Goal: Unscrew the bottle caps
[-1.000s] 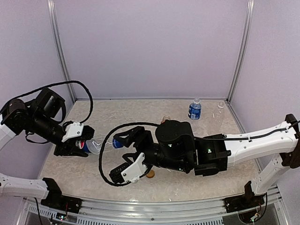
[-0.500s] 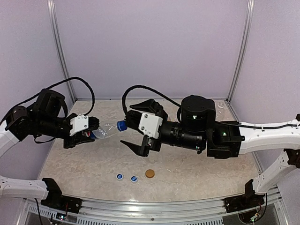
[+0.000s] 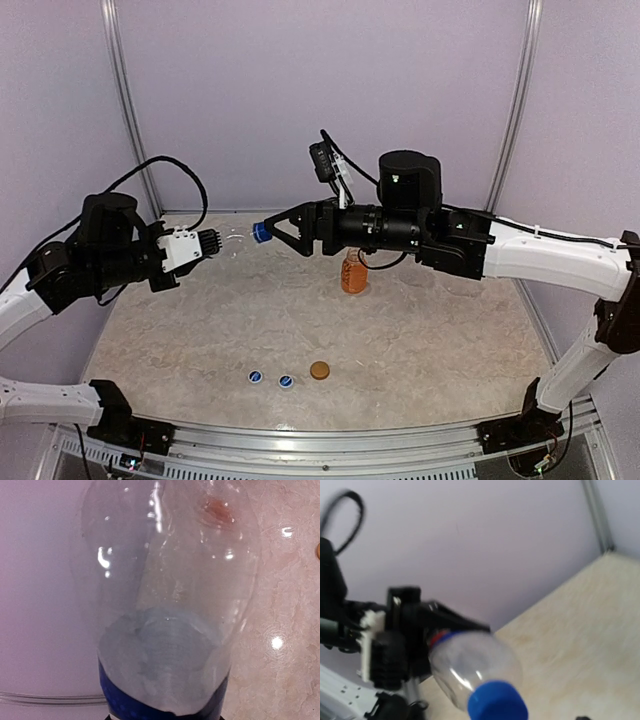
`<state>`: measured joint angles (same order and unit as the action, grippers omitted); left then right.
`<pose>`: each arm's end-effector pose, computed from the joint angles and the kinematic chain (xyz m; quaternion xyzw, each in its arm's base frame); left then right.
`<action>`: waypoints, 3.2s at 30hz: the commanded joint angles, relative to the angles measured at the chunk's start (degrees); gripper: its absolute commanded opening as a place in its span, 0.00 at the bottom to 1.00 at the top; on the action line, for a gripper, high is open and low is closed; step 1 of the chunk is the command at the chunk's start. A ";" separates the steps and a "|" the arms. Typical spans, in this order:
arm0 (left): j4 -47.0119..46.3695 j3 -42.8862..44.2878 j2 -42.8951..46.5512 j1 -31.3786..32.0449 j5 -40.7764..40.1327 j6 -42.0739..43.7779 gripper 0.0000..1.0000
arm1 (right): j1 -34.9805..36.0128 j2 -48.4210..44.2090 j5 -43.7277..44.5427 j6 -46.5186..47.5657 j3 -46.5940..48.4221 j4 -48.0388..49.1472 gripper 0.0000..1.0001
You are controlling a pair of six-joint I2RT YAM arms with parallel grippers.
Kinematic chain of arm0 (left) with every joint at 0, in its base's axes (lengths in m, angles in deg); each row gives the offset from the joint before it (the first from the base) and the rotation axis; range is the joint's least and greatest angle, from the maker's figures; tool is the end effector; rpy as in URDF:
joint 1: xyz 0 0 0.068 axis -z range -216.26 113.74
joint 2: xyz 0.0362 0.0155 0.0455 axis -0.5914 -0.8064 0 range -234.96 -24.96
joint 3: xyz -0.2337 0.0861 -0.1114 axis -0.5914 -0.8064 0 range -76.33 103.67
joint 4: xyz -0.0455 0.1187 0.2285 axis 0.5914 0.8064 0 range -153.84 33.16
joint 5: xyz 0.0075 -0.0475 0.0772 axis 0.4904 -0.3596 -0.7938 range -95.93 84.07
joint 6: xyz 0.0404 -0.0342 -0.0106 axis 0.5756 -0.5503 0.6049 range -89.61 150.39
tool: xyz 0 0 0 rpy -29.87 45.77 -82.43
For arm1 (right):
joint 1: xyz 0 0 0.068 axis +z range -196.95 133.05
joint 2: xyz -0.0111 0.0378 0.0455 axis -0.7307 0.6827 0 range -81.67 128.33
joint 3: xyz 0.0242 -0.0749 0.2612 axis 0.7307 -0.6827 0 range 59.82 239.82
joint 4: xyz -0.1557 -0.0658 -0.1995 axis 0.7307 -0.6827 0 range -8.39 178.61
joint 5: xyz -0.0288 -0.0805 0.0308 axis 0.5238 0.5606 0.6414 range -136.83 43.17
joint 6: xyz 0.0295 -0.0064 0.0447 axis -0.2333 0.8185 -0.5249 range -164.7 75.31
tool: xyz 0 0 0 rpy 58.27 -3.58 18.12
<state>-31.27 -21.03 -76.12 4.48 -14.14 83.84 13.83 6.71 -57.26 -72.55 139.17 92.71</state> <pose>0.1478 -0.1205 0.3447 0.6027 0.6102 0.1176 0.5006 0.1762 0.3283 0.3887 -0.2668 0.6864 0.5182 0.4349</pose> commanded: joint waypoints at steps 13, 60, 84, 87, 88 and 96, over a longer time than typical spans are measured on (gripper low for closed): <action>-1.47 -0.20 0.62 1.10 -0.23 1.39 0.26 | -1.51 7.66 -8.13 -9.39 5.58 -0.71 0.36; 42.55 7.06 0.15 1.35 25.96 2.05 0.22 | 30.36 0.79 46.40 131.62 -14.80 17.38 0.00; 36.96 10.85 1.21 -1.13 27.77 -4.17 0.21 | 28.36 -1.60 40.56 109.03 -13.71 16.33 0.99; 28.38 9.85 1.77 -2.08 22.90 -7.66 0.22 | 25.18 -3.08 37.30 86.25 -9.98 10.50 0.99; 24.79 9.06 2.13 -2.32 20.06 -7.92 0.23 | 22.51 -3.22 33.93 72.87 -5.15 5.24 0.99; -3.44 -1.44 3.12 -0.93 -3.01 2.94 0.23 | 1.40 -0.14 -2.50 9.45 4.20 -4.82 0.94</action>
<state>-18.76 -18.77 -72.99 2.75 -5.05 80.89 19.62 5.57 -40.98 -25.97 143.68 91.79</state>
